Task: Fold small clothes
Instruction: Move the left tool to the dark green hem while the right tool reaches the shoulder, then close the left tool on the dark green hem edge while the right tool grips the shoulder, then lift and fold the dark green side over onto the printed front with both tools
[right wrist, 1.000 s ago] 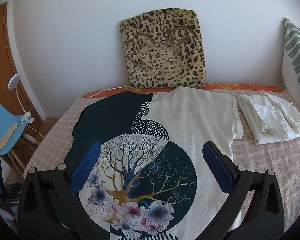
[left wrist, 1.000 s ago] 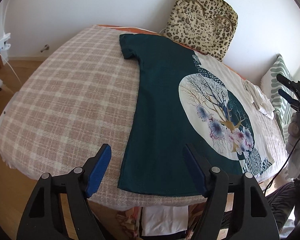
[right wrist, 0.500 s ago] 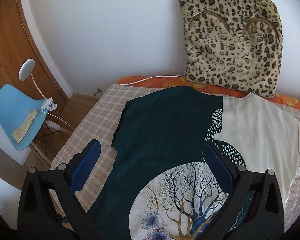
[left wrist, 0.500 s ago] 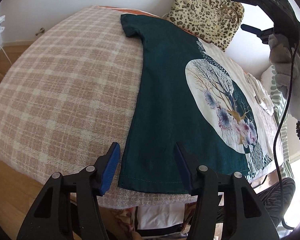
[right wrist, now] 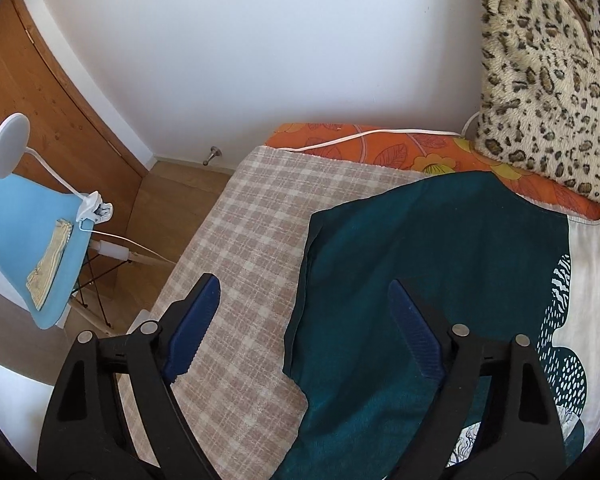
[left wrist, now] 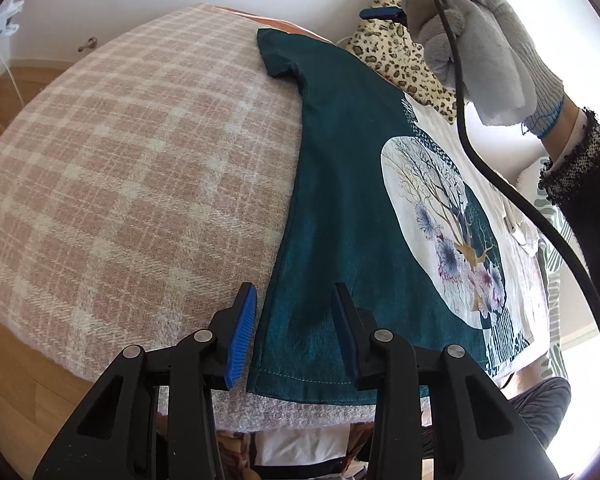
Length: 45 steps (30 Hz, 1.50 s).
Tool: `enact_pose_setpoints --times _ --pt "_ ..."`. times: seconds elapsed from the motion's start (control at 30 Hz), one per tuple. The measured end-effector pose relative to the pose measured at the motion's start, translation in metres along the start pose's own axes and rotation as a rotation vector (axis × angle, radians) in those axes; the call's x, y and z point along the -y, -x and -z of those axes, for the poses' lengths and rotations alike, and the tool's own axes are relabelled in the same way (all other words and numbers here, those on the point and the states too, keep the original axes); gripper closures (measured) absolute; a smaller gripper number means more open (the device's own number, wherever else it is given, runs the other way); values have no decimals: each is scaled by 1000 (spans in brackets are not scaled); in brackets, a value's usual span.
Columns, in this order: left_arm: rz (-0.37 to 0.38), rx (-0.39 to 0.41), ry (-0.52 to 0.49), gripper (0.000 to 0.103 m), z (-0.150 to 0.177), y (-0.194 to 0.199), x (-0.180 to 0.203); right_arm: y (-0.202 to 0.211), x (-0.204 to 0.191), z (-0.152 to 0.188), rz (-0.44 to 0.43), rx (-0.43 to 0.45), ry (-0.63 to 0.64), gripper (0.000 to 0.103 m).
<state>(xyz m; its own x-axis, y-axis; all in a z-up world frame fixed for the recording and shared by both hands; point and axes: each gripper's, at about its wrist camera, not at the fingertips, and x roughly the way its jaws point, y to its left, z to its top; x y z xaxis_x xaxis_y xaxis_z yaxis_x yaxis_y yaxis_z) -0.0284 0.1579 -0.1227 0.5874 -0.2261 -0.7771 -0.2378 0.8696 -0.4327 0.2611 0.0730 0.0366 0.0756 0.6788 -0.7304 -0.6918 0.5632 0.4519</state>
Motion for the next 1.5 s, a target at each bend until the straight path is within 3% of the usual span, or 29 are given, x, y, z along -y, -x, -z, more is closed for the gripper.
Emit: enact_pose_setpoints --times 0.13,0.3,0.57,0.8,0.87,0.97,1.03,1.07,1.1,1.13,1.23,1.5 --pt "-1 3 7 77 1 -2 0 -42 -4 -12 32 -52 -13 25" --pt "-3 6 -9 77 1 -3 1 -90 -14 -20 79 -106 21 35" --pt "11 2 1 77 -1 -7 1 -134 -21 -37 149 -121 73 36" --pt "17 15 6 77 0 -7 0 -166 -17 -30 236 -185 115 37" --pt "17 21 -3 77 1 -7 0 -167 -18 -29 265 -168 153 42" --pt "17 31 -15 77 2 -7 1 -167 -17 -29 305 -156 186 58" --pt "21 28 -10 77 0 -7 1 -164 -14 -30 315 -153 186 82" --pt "26 26 -9 77 0 -7 0 -162 -11 -30 324 -153 180 87" --pt "26 23 -11 80 -1 -8 1 -160 -8 -31 319 -156 170 92" --pt "30 17 -14 90 0 -9 1 -157 -4 -33 310 -156 156 96" --pt "63 6 -9 98 2 -12 0 -146 6 -37 311 -136 127 99" --pt "147 32 -11 101 -2 -2 14 -95 30 -50 298 -50 88 100"
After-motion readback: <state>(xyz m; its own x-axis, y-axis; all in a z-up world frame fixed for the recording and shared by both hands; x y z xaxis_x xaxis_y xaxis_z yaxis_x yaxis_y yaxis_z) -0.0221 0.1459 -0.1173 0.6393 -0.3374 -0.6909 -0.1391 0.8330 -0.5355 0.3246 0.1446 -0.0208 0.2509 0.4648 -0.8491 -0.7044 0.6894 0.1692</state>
